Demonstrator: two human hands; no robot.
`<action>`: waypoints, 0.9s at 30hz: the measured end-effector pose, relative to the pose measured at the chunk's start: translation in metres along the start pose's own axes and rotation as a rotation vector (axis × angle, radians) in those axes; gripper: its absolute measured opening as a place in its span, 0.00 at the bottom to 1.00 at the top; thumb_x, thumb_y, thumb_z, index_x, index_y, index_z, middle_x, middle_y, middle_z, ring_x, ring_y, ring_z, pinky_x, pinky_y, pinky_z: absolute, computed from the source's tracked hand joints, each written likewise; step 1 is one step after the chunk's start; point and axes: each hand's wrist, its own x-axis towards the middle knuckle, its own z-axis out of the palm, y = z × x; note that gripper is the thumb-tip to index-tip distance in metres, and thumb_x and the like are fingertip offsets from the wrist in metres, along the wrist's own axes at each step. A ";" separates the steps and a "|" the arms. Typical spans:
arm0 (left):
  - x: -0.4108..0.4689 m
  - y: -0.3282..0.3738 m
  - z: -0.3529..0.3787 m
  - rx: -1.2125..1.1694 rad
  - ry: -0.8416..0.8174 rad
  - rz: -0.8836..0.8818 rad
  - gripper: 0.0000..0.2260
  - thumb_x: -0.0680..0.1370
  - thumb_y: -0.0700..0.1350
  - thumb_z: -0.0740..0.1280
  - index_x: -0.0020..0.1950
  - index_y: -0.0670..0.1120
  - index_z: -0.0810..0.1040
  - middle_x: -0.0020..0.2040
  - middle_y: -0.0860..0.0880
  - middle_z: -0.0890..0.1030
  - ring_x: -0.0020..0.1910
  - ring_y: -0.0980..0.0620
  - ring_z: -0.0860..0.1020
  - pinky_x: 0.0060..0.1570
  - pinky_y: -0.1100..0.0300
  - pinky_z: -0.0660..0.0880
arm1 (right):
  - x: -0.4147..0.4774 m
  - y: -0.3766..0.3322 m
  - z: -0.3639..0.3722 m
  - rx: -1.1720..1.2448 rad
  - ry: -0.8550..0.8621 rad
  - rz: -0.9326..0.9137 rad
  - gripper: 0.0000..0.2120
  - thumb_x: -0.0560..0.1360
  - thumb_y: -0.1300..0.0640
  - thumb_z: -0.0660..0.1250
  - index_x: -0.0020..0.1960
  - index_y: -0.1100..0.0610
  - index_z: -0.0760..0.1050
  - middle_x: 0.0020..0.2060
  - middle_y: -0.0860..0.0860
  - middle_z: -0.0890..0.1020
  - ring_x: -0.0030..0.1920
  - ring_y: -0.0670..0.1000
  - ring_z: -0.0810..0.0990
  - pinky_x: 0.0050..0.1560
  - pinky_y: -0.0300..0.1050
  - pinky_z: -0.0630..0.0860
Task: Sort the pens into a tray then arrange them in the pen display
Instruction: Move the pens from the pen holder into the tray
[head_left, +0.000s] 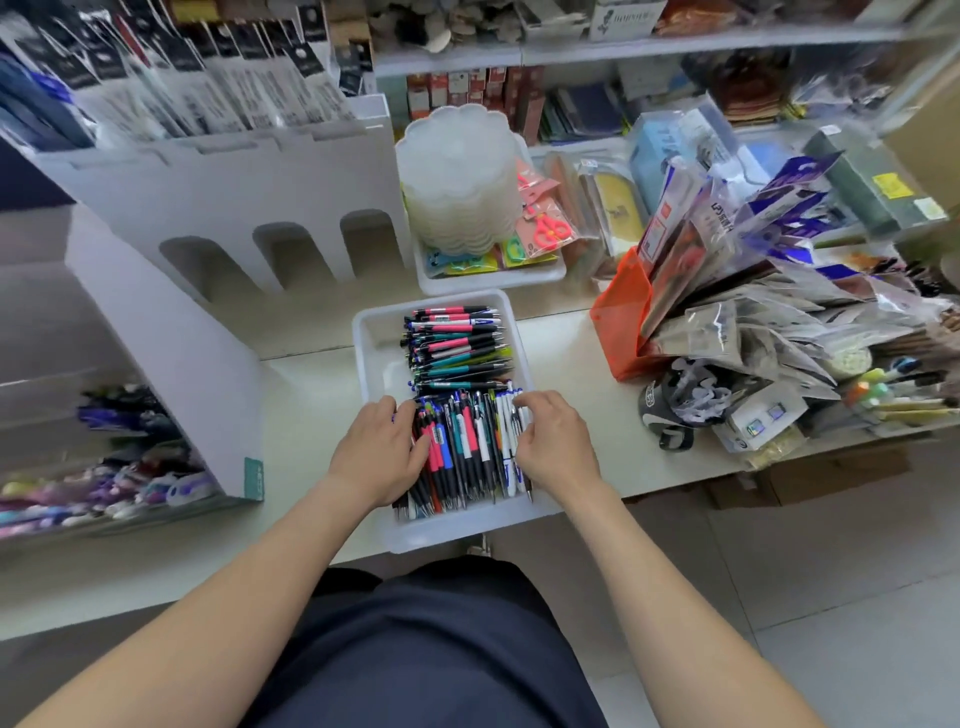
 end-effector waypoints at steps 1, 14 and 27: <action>-0.006 -0.010 -0.003 0.043 -0.014 -0.008 0.25 0.86 0.59 0.49 0.69 0.42 0.72 0.52 0.45 0.73 0.49 0.45 0.70 0.57 0.48 0.73 | 0.001 -0.011 0.005 -0.012 -0.032 -0.007 0.26 0.76 0.69 0.64 0.73 0.56 0.77 0.65 0.54 0.80 0.63 0.56 0.79 0.67 0.49 0.76; -0.085 -0.112 -0.025 0.194 0.004 0.092 0.19 0.84 0.50 0.66 0.71 0.42 0.72 0.65 0.42 0.74 0.62 0.41 0.74 0.62 0.49 0.75 | -0.021 -0.141 0.082 -0.222 -0.223 0.051 0.27 0.74 0.67 0.66 0.73 0.58 0.74 0.82 0.63 0.60 0.72 0.65 0.73 0.72 0.56 0.74; -0.129 -0.122 -0.022 0.025 -0.061 0.216 0.16 0.81 0.33 0.65 0.69 0.43 0.73 0.65 0.43 0.70 0.58 0.45 0.73 0.52 0.54 0.74 | -0.064 -0.176 0.110 -0.359 -0.043 0.276 0.11 0.80 0.70 0.66 0.59 0.60 0.75 0.58 0.57 0.78 0.52 0.56 0.80 0.46 0.46 0.74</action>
